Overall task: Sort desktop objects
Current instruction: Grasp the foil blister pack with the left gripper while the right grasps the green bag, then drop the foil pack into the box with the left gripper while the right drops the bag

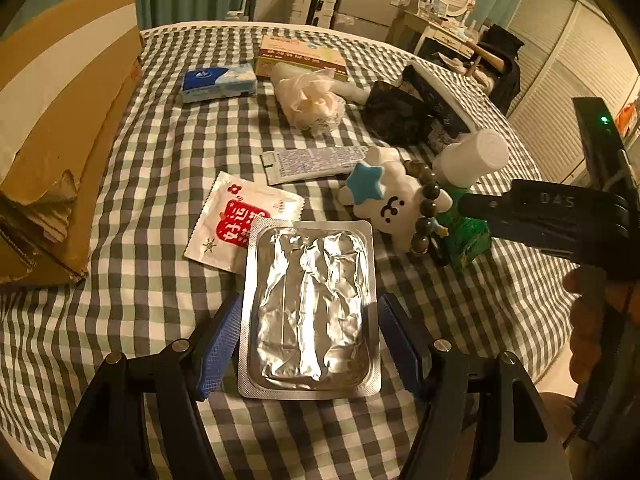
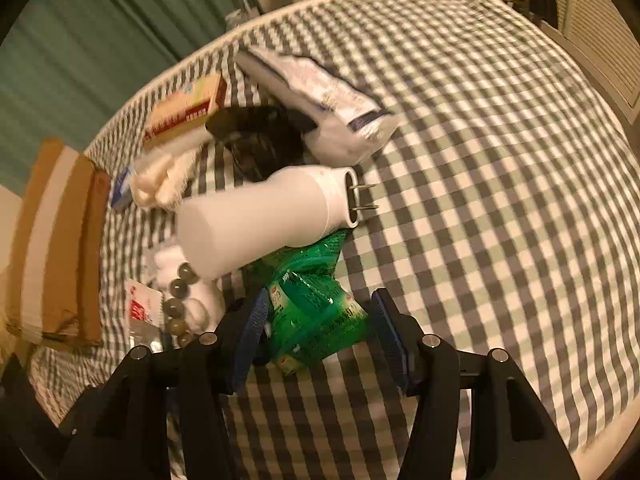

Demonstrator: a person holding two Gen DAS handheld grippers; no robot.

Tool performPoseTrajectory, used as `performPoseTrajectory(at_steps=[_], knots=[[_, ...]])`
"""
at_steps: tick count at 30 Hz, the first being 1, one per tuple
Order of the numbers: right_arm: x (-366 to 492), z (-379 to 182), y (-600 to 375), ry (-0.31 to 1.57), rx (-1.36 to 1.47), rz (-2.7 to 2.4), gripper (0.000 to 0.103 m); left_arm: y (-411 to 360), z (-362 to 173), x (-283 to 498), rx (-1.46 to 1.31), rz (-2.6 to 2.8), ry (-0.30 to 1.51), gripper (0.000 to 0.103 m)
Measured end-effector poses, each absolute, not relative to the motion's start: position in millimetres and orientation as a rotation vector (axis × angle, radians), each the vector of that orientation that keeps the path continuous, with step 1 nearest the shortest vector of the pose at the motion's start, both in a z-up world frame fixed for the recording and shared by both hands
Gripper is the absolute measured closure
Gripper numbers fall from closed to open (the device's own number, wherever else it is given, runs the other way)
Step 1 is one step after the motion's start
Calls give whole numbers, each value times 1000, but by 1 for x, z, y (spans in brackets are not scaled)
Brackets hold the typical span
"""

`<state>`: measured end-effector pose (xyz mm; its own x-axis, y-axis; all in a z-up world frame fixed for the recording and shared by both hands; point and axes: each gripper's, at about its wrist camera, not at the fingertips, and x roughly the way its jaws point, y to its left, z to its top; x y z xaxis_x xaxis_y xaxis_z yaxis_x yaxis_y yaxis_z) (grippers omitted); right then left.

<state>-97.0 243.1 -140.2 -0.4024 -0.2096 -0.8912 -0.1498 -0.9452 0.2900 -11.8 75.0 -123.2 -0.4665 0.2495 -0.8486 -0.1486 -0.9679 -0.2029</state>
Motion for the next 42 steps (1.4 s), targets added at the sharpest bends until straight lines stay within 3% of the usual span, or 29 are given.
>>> performPoseTrajectory(at_steps=[10,27,42], knots=[[-98,-142,240,-506,1667,-2511,71,67,-127,-14,-1505,2528,-171,33],[-44,-66,225,-365,1462,-2672,72,50,-84,8,-1379,2586,-246,33],[0,17,131,-120,1194,-2672,72,6,-12,38,-1162,2701,-329,33]])
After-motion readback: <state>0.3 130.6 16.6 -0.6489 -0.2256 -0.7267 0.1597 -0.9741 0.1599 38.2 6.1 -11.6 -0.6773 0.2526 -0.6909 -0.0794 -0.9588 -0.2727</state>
